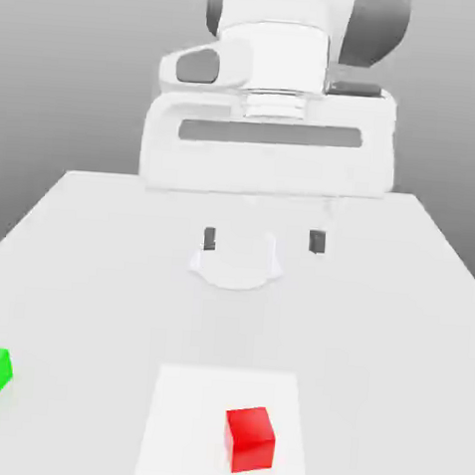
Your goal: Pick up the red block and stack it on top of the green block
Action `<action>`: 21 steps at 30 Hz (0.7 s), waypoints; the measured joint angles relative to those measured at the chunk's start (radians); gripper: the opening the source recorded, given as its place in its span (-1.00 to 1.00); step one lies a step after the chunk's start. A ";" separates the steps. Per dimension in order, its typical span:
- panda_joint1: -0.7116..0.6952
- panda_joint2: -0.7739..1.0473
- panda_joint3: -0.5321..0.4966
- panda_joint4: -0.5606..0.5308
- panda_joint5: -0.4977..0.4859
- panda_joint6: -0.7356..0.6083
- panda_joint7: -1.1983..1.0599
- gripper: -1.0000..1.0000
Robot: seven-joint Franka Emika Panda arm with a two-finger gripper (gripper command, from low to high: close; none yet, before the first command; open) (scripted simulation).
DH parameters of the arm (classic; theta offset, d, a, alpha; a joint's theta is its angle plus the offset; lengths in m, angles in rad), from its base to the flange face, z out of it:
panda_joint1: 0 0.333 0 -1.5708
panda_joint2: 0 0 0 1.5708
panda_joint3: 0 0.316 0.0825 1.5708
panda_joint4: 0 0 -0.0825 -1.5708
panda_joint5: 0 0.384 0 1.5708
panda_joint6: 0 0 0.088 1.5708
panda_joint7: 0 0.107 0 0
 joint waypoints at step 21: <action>0.006 0.494 0.015 -0.059 -0.017 0.294 -0.044 -1.00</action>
